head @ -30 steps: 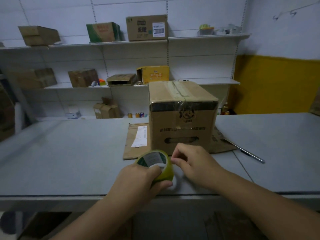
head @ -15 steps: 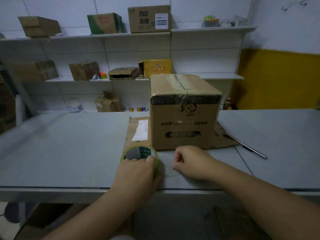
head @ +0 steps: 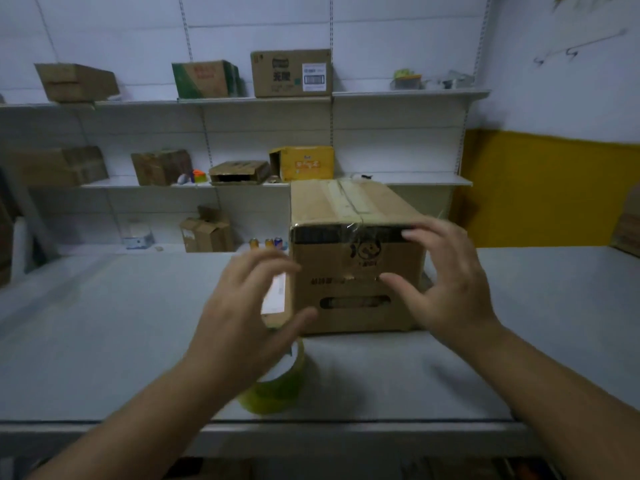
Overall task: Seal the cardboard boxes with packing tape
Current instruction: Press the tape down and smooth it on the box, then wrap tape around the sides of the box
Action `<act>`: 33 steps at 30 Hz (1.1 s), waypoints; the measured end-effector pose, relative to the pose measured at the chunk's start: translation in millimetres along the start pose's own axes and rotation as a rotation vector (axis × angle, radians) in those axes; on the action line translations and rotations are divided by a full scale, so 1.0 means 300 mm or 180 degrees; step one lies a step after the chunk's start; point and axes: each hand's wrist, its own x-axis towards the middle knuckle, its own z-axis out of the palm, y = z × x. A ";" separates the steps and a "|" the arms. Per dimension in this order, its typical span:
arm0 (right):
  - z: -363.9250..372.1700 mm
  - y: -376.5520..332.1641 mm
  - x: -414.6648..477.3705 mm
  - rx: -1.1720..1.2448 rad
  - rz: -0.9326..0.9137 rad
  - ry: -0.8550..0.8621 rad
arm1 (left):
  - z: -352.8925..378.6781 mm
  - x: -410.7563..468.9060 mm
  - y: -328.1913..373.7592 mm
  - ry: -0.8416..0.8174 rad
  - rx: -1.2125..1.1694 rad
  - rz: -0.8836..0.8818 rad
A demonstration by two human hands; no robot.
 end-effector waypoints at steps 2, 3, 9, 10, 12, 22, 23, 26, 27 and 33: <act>0.009 0.027 0.100 -0.0478 -0.0260 -0.0521 | 0.014 0.119 -0.022 0.0056 -0.0468 -0.0350; 0.030 0.037 0.130 -0.0755 -0.0315 -0.0840 | 0.038 0.168 -0.037 -0.0091 -0.0738 -0.0639; 0.128 0.035 0.131 -0.1345 -0.0405 -0.0744 | 0.203 0.250 -0.119 -0.0444 -0.1282 -0.1495; 0.136 0.039 0.122 -0.1459 -0.0509 -0.0616 | 0.211 0.247 -0.122 -0.0377 -0.1274 -0.1486; 0.151 0.055 0.099 -0.1673 -0.0670 -0.0426 | 0.218 0.235 -0.129 -0.0327 -0.1239 -0.1411; 0.056 0.010 0.194 0.0039 0.0609 -0.0563 | 0.172 0.213 -0.136 -0.0350 -0.1558 -0.1142; 0.031 0.021 0.233 0.0693 0.1166 -0.0424 | 0.166 0.205 -0.143 -0.0313 -0.1540 -0.1019; 0.014 0.122 0.344 0.2457 0.2568 -0.0371 | 0.145 0.174 -0.133 -0.0111 -0.1503 -0.0798; 0.014 0.147 0.382 0.2926 0.2805 -0.0439 | 0.136 0.170 -0.133 -0.0137 -0.1526 -0.0683; -0.004 0.237 0.538 0.3284 0.2687 -0.1045 | 0.080 0.238 -0.256 0.0306 -0.0947 0.0604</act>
